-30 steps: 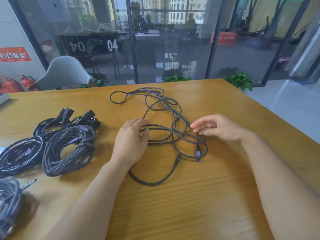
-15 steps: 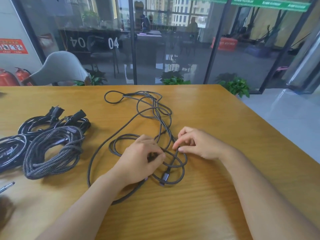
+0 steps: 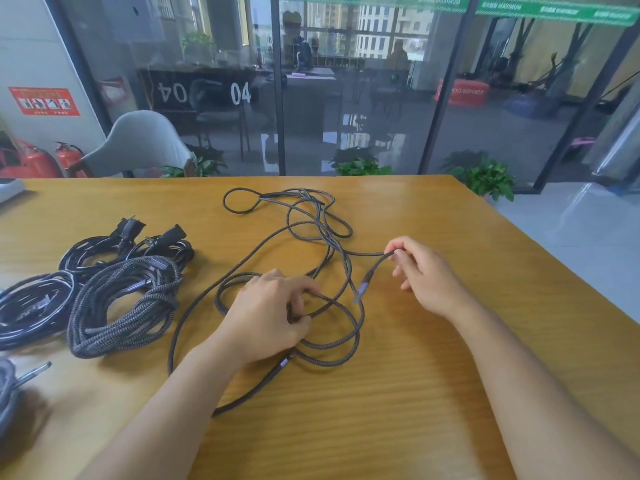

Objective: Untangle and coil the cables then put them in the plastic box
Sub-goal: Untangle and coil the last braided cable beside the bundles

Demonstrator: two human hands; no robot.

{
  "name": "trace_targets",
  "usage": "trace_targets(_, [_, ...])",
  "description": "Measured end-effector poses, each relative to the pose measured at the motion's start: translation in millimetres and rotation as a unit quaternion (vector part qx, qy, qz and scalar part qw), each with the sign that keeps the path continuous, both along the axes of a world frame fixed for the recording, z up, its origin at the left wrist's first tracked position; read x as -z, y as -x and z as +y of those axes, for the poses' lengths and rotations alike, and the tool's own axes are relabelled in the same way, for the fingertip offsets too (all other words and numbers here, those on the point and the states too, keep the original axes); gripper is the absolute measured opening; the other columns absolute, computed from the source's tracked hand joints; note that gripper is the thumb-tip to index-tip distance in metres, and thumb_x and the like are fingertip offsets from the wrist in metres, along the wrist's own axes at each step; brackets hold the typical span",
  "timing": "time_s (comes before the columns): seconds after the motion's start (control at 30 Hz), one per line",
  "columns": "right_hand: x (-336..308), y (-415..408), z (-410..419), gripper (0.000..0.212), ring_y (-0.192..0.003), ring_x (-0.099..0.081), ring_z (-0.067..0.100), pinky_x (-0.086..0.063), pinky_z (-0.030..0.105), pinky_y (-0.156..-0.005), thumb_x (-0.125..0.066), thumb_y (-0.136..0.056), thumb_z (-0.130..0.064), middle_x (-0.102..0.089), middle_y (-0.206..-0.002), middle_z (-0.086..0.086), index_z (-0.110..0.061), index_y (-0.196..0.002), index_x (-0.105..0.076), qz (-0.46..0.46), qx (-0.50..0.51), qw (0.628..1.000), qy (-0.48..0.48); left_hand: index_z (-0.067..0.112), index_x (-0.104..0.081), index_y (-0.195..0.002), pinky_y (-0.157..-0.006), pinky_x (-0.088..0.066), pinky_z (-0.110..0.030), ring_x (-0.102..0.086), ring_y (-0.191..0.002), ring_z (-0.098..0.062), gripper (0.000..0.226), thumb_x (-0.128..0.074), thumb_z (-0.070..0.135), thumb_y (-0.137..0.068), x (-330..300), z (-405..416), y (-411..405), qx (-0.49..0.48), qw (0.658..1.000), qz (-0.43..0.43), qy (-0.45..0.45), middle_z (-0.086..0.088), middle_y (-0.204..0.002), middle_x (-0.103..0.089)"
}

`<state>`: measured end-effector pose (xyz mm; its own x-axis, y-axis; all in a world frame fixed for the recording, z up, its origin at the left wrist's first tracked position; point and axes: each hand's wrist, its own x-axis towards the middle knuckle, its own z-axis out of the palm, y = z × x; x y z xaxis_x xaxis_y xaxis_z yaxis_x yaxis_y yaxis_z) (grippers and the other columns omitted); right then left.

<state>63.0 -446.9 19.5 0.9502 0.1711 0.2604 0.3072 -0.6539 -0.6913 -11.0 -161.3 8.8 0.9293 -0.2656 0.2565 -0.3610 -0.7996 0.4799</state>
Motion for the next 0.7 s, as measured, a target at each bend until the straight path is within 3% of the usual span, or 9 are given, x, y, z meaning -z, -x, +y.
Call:
trace_targets(0.1, [1.9, -4.4, -3.3, 0.029, -0.065, -0.060, 0.007, -0.050, 0.019, -0.059, -0.043, -0.111, -0.018, -0.071, -0.097, 0.000, -0.022, -0.098, -0.068, 0.064, 0.028, 0.992, -0.104, 0.042, -0.049, -0.146, -0.103, -0.041, -0.033, -0.051, -0.113, -0.002, 0.072, -0.069, 0.023, -0.079, -0.7, 0.3, -0.1, 0.017, 1.000, 0.003, 0.001, 0.027, -0.121, -0.055])
trace_targets(0.17, [-0.4, -3.3, -4.3, 0.020, -0.070, -0.063, 0.004, -0.049, 0.020, -0.064, -0.056, -0.107, -0.021, -0.075, -0.096, -0.001, -0.018, -0.098, -0.073, 0.099, 0.020, 0.985, -0.140, 0.040, -0.047, -0.151, -0.107, -0.033, -0.033, -0.046, -0.120, -0.002, 0.075, -0.062, 0.024, -0.079, -0.4, -1.2, 0.0, 0.029, 0.999, 0.003, -0.019, 0.026, -0.135, -0.052])
trace_targets(0.23, [0.3, -2.0, -6.4, 0.009, -0.084, -0.071, 0.003, -0.051, 0.019, -0.074, -0.067, -0.100, -0.015, -0.078, -0.099, -0.006, -0.020, -0.103, -0.075, 0.109, -0.004, 0.984, -0.143, 0.039, -0.052, -0.148, -0.106, -0.028, -0.031, -0.041, -0.123, 0.002, 0.065, -0.057, 0.027, -0.084, 2.2, -2.4, -1.7, 0.035, 0.999, -0.003, -0.033, 0.032, -0.128, -0.056])
trace_targets(0.27, [1.7, -1.2, -7.1, 0.014, -0.093, -0.073, 0.004, -0.052, 0.019, -0.080, -0.070, -0.098, -0.011, -0.079, -0.101, -0.007, -0.021, -0.107, -0.074, 0.112, -0.020, 0.984, -0.137, 0.040, -0.055, -0.144, -0.104, -0.028, -0.030, -0.042, -0.120, 0.005, 0.057, -0.055, 0.029, -0.088, 3.7, -3.7, -2.4, 0.031, 0.999, -0.008, -0.024, 0.033, -0.119, -0.061])
trace_targets(0.37, [3.3, -0.4, -3.6, 0.025, -0.101, -0.072, 0.001, -0.052, 0.023, -0.093, -0.075, -0.095, -0.013, -0.079, -0.102, -0.015, -0.030, -0.113, -0.075, 0.105, -0.055, 0.992, -0.046, 0.040, -0.064, -0.129, -0.100, -0.032, -0.031, -0.051, -0.102, 0.001, 0.031, -0.047, 0.036, -0.105, 7.9, -8.9, -5.3, -0.013, 0.999, -0.030, 0.024, 0.020, -0.082, -0.072])
trace_targets(0.43, [3.7, 0.4, 0.7, 0.024, -0.101, -0.070, -0.001, -0.053, 0.025, -0.096, -0.076, -0.095, -0.016, -0.078, -0.102, -0.020, -0.034, -0.110, -0.077, 0.101, -0.081, 0.992, -0.003, 0.037, -0.066, -0.126, -0.097, -0.039, -0.032, -0.054, -0.092, -0.002, 0.026, -0.048, 0.036, -0.107, 9.8, -12.6, -5.2, -0.039, 0.998, -0.035, 0.032, 0.013, -0.073, -0.069])
trace_targets(0.57, [-0.3, 9.5, 11.8, 0.024, -0.094, -0.069, -0.006, -0.049, 0.013, -0.083, -0.072, -0.098, -0.012, -0.079, -0.102, -0.018, -0.030, -0.113, -0.078, 0.115, -0.120, 0.986, -0.010, 0.029, -0.065, -0.134, -0.085, -0.043, -0.026, -0.049, -0.090, -0.001, 0.031, -0.058, 0.030, -0.103, 12.0, -18.8, -3.8, -0.058, 0.996, -0.031, 0.058, 0.021, -0.098, -0.062])
trace_targets(0.7, [-4.1, 16.6, 22.3, 0.022, -0.083, -0.066, -0.011, -0.047, 0.007, -0.074, -0.067, -0.100, -0.004, -0.080, -0.103, -0.008, -0.016, -0.116, -0.076, 0.134, -0.160, 0.977, -0.053, 0.029, -0.047, -0.152, -0.090, -0.040, -0.023, -0.048, -0.099, -0.006, 0.051, -0.059, 0.028, -0.103, 15.0, -16.4, -6.5, -0.079, 0.994, -0.012, 0.068, 0.016, -0.125, -0.057])
